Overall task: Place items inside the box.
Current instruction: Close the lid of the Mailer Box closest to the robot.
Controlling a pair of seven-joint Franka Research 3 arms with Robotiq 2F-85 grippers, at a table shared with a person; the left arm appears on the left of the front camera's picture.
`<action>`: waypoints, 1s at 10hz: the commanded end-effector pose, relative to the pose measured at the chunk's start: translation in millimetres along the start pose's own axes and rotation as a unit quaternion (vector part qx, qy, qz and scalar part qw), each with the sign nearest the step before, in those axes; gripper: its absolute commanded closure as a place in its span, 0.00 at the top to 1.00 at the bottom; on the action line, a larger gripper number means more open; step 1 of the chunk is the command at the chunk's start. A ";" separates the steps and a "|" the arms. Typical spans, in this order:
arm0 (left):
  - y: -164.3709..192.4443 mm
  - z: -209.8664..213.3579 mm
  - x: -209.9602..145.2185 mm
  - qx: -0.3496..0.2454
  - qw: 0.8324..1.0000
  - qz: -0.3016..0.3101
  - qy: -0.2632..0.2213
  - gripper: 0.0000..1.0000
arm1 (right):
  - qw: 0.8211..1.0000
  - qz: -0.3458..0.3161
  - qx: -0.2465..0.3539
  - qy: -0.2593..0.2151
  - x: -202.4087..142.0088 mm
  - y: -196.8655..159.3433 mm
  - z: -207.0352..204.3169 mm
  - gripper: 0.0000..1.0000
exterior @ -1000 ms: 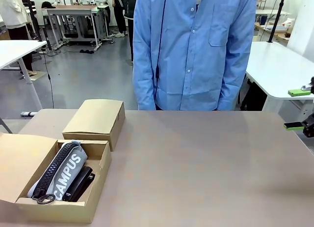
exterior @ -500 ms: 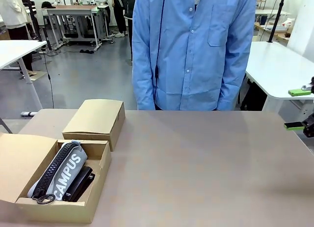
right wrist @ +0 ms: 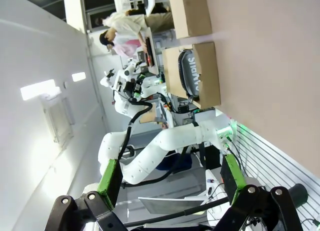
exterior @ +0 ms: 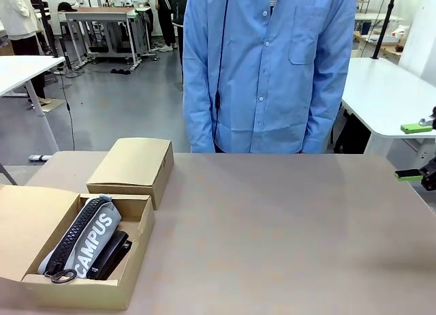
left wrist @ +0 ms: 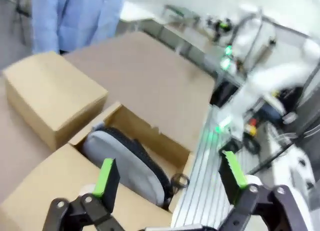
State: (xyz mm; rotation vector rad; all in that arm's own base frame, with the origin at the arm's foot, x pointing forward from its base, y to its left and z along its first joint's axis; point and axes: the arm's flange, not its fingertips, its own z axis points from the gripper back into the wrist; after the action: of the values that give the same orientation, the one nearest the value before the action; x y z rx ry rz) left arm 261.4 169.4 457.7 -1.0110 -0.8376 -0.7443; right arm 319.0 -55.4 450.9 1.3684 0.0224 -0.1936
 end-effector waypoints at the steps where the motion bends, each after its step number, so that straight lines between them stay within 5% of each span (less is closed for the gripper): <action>1: 28.9 17.9 -10.3 -0.013 0.960 -0.268 0.084 1.00 | 1.000 0.013 0.011 -0.001 3.4 3.6 -0.5 1.00; 4: 56.5 70.3 -18.9 0.071 0.928 -0.355 0.092 1.00 | 1.000 0.013 0.011 -0.001 3.4 3.6 -0.5 1.00; 5: 62.9 88.9 -12.4 0.087 0.938 -0.329 0.065 1.00 | 1.000 0.013 0.011 -0.001 3.4 3.6 -0.5 1.00; 6: 45.8 50.6 -7.7 0.019 0.949 -0.287 0.129 1.00 | 1.000 0.013 0.011 -0.001 3.4 3.6 -0.5 1.00; 7: 45.8 50.6 -7.7 0.019 0.949 -0.287 0.129 1.00 | 1.000 0.013 0.011 -0.001 3.4 3.6 -0.5 1.00; 8: 55.0 80.2 -14.3 0.060 0.938 -0.321 0.115 1.00 | 1.000 0.013 0.011 -0.001 3.4 3.6 -0.5 1.00; 9: 56.4 77.2 -16.7 0.116 0.908 -0.380 0.134 1.00 | 1.000 0.013 0.011 -0.001 3.4 3.6 -0.5 1.00; 10: 72.8 87.5 -18.4 0.134 0.905 -0.370 0.162 1.00 | 1.000 0.013 0.011 -0.001 3.4 3.6 -0.5 1.00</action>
State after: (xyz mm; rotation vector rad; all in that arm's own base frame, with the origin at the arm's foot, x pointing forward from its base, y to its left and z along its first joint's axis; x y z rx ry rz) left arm 287.8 270.6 446.5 -0.3910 -0.9897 -1.3553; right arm 319.6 -55.2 451.0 1.3677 0.0236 -0.1930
